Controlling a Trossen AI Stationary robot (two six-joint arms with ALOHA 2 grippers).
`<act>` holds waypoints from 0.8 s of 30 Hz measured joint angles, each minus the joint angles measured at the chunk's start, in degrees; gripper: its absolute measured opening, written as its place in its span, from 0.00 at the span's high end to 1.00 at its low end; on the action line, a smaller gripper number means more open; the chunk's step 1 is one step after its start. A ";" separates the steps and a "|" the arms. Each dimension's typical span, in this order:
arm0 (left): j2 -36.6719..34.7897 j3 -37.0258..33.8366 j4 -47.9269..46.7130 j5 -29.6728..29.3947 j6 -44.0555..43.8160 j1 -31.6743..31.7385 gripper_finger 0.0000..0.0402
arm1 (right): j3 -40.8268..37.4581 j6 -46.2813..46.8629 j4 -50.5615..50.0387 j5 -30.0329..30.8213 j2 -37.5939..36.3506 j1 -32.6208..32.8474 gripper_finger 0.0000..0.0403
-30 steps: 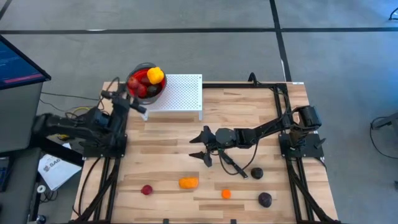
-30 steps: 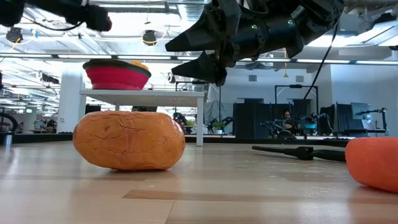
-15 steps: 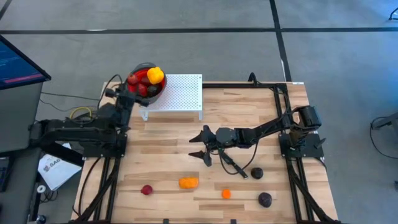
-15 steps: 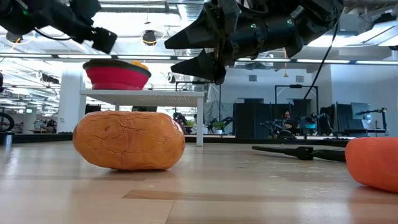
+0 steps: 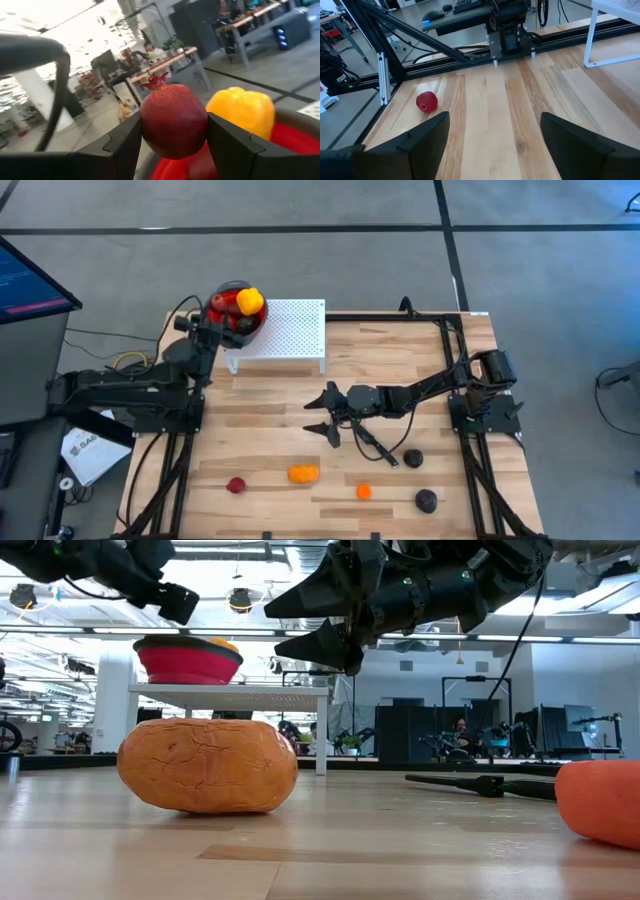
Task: Pick & Place Fruit
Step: Put the right red pomegranate into the red strainer bowl on the shelf
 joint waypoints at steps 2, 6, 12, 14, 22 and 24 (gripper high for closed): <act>0.00 2.58 -7.57 3.82 -5.28 1.71 0.50 | 0.00 0.02 0.13 0.00 0.00 0.00 0.24; 0.00 7.34 -23.56 16.18 -18.84 8.32 0.50 | 0.00 0.88 0.13 0.00 -0.02 0.00 0.24; 0.00 8.17 -29.98 26.49 -25.26 18.93 0.50 | 0.00 1.05 0.13 0.00 -0.02 0.13 0.24; 0.00 8.16 -30.00 31.42 -26.97 21.58 0.50 | 0.00 1.05 0.13 0.00 -0.02 0.13 0.24; 0.39 8.18 -33.09 39.51 -31.40 28.07 0.45 | 0.00 1.05 0.13 0.00 -0.02 0.13 0.24; 0.63 8.16 -34.96 39.56 -32.07 28.81 0.42 | 0.00 1.05 0.13 0.00 -0.02 0.12 0.24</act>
